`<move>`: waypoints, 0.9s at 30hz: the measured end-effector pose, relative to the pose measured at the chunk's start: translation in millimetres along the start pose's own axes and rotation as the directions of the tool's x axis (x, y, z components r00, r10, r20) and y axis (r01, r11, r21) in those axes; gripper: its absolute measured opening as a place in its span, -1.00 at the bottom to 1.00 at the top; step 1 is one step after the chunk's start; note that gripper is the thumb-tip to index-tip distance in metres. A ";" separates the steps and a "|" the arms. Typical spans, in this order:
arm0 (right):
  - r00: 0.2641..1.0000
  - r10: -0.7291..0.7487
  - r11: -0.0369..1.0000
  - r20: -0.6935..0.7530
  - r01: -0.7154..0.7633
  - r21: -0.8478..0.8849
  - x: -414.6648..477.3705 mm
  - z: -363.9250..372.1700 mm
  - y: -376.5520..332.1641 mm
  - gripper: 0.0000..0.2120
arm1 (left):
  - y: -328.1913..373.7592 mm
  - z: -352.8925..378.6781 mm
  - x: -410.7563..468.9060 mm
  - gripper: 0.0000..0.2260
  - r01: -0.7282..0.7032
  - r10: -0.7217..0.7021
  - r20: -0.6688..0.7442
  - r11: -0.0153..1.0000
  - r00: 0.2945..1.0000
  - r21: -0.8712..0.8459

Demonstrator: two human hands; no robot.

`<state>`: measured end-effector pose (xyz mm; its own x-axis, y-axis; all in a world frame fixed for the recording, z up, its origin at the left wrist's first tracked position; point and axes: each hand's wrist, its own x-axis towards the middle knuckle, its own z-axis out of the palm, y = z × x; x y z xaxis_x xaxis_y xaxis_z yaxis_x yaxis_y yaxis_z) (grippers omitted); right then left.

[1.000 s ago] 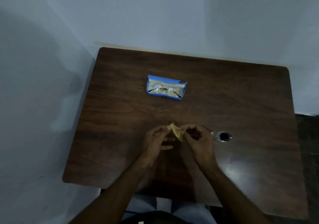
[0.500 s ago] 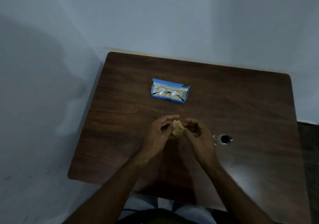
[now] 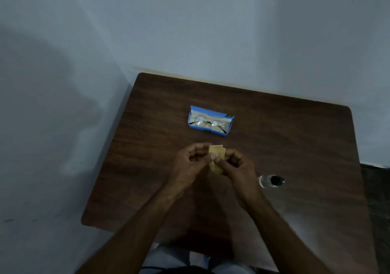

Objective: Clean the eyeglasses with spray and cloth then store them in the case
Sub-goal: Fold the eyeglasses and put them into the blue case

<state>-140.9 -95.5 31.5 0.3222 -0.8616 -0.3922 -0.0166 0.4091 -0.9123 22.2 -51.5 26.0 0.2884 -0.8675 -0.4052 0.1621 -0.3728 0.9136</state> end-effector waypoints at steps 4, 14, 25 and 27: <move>1.000 -0.017 0.998 -0.021 0.016 -0.064 -0.3 -2.0 6.3 -0.79 | -7.9 0.2 0.1 -0.81 0.017 -0.017 0.006 1.000 1.000 -0.015; 0.992 -0.024 0.999 -0.125 0.019 -0.036 8.2 3.1 21.3 -0.87 | -13.1 2.8 10.0 -0.85 0.088 -0.087 0.011 0.992 0.996 -0.087; 0.980 -0.035 0.998 -0.197 0.026 -0.050 41.2 11.9 19.3 -0.64 | -6.6 -2.2 44.8 -0.86 0.200 -0.185 0.090 0.959 0.979 -0.201; 0.980 -0.053 0.998 -0.190 0.045 -0.046 47.3 12.6 18.8 -0.67 | -6.6 -5.2 54.8 -0.91 0.209 -0.197 0.093 0.966 0.976 -0.154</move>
<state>-114.0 -124.8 -2.7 0.1371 -0.9233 -0.3588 -0.0459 0.3559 -0.9334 41.9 -94.9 -2.4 0.1617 -0.8040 -0.5722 0.3621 -0.4911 0.7923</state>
